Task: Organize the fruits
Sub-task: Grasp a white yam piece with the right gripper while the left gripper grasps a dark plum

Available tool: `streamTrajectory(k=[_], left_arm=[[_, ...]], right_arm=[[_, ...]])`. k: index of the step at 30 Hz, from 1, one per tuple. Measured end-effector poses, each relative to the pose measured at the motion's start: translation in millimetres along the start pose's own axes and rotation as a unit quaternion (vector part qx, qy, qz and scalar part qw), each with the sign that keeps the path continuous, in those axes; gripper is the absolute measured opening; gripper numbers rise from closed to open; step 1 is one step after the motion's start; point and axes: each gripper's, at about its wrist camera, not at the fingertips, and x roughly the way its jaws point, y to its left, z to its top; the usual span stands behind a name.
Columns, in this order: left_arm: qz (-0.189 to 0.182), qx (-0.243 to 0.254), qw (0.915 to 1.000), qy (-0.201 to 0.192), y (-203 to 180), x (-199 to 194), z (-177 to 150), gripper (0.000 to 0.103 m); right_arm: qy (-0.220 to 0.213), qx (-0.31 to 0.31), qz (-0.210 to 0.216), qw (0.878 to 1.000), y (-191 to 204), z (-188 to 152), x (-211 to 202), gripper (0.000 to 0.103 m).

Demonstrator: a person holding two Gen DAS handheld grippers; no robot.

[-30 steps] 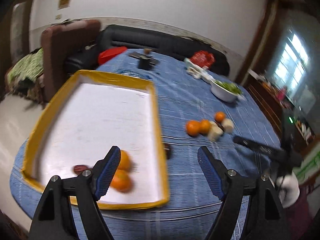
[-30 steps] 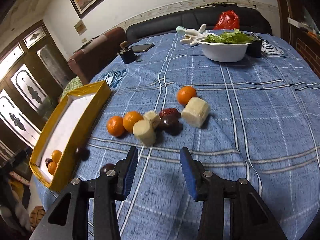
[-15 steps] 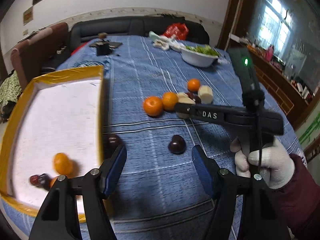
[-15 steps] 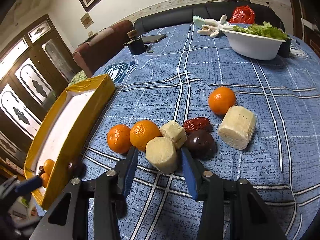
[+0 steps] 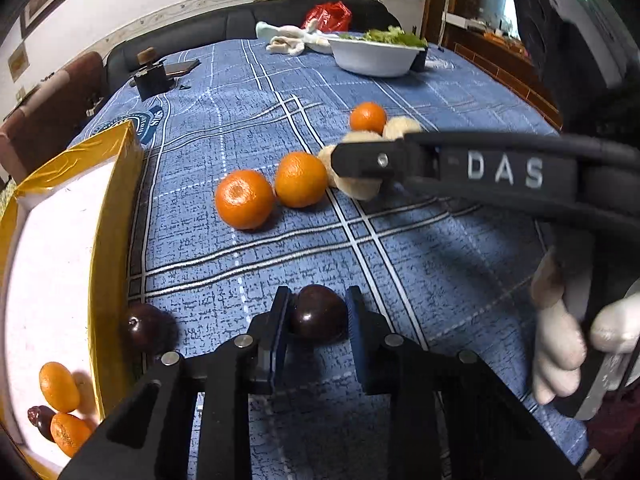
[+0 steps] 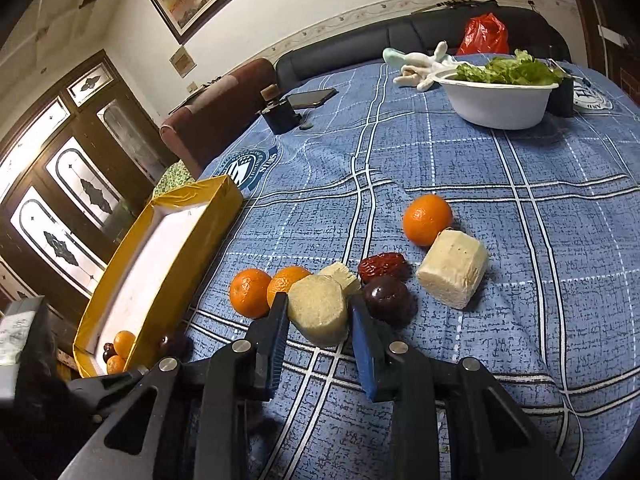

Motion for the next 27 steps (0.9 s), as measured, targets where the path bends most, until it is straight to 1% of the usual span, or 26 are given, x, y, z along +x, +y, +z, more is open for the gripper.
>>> streamTrajectory(k=[2, 4, 7, 8, 10, 12, 14, 16, 19, 23, 25, 27], left_arm=[[0.007, -0.01, 0.9999, -0.002, 4, -2, -1, 0.026], [0.003, -0.025, 0.9996, -0.011, 11, -9, -2, 0.026], [0.004, -0.052, 0.9978, -0.04, 25, -34, -3, 0.026], [0.006, -0.069, 0.996, -0.056, 36, -48, -4, 0.026], [0.017, -0.089, 0.9929, -0.078, 52, -66, -6, 0.026], [0.037, -0.111, 0.9882, -0.099, 74, -87, -10, 0.026], [0.068, -0.133, 0.9828, -0.109, 101, -105, -18, 0.026], [0.103, -0.151, 0.9773, -0.107, 131, -115, -26, 0.027], [0.135, -0.169, 0.9717, -0.095, 171, -117, -32, 0.027], [0.143, -0.192, 0.9676, -0.078, 212, -106, -35, 0.027], [0.136, -0.208, 0.9661, -0.07, 228, -100, -36, 0.027], [0.119, -0.232, 0.9637, -0.059, 245, -90, -35, 0.027]], right_arm=[[0.0, -0.003, -0.001, 1.0, 1, -1, 0, 0.033], [0.0, -0.005, 0.0, 1.0, 3, -1, -1, 0.033], [-0.004, -0.011, -0.002, 1.0, 4, -2, -1, 0.033], [-0.006, -0.013, -0.003, 1.0, 5, -3, -1, 0.033], [-0.008, -0.016, -0.004, 1.0, 7, -5, 0, 0.033], [-0.011, -0.023, -0.008, 1.0, 10, -8, 1, 0.033], [-0.015, -0.031, -0.015, 0.999, 15, -8, 1, 0.033], [-0.019, -0.04, -0.022, 0.999, 27, -7, -4, 0.033], [-0.021, -0.053, -0.001, 0.998, 54, -4, -11, 0.033], [0.004, -0.089, 0.044, 0.995, 115, 2, 1, 0.034], [0.034, -0.109, 0.067, 0.991, 150, 1, 20, 0.034], [0.064, -0.118, 0.08, 0.988, 175, 0, 42, 0.034]])
